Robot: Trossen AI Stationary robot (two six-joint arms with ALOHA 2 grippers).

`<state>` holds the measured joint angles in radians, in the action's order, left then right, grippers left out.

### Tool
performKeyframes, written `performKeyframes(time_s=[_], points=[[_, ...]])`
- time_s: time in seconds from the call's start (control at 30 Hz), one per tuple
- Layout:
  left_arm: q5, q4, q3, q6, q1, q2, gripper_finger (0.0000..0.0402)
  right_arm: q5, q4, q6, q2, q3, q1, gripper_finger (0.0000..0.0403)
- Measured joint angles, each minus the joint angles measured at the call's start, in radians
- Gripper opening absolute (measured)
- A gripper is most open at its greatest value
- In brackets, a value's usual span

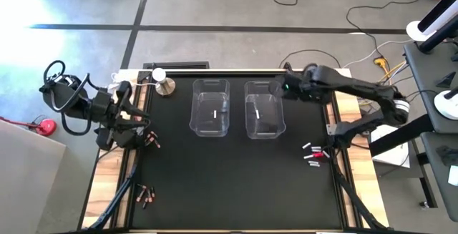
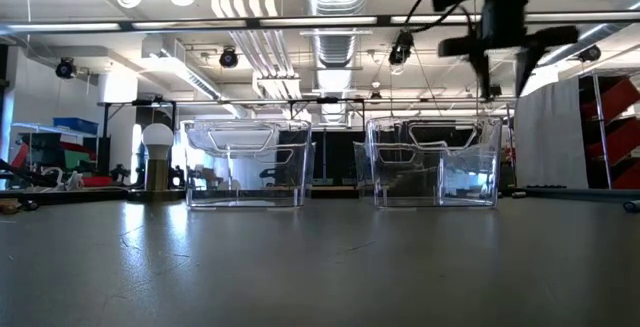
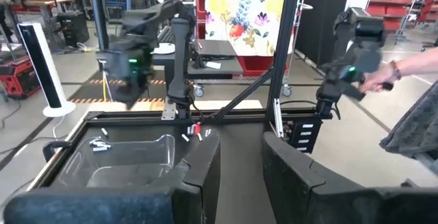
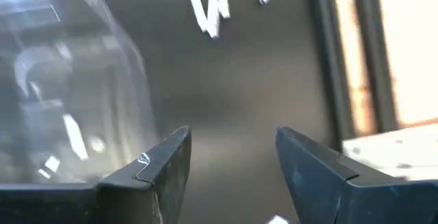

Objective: Sort batteries
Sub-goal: Put the white battery into the right transparent bin

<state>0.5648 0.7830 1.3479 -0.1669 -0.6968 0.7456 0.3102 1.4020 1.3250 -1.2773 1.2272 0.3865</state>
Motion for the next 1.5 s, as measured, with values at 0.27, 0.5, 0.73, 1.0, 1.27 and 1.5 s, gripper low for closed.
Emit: performKeyframes(time_s=[0.27,0.5,0.73,1.0,1.27,1.5], points=[[0.001,-0.001,-0.002,0.083,0.000,0.003,0.0087,-0.198,0.046,-0.120,0.085,-0.151,-0.204,0.0213],[0.020,-0.041,-0.002,0.097,0.000,0.005,0.0087,-0.406,-0.112,-0.212,0.122,-0.369,-0.210,0.0278],[0.053,-0.108,-0.002,0.098,0.000,0.015,0.0087,-0.408,-0.244,-0.335,0.111,-0.489,-0.210,0.0324],[0.095,-0.170,-0.002,0.105,0.000,0.037,0.0087,-0.414,-0.273,-0.462,0.109,-0.534,-0.210,0.0328],[0.108,-0.172,-0.002,0.046,0.001,0.065,0.0087,-0.481,-0.389,-0.472,0.111,-0.604,-0.212,0.0328],[0.108,-0.173,-0.002,0.035,0.000,0.097,0.0087,-0.524,-0.399,-0.489,0.111,-0.669,-0.212,0.0329]])
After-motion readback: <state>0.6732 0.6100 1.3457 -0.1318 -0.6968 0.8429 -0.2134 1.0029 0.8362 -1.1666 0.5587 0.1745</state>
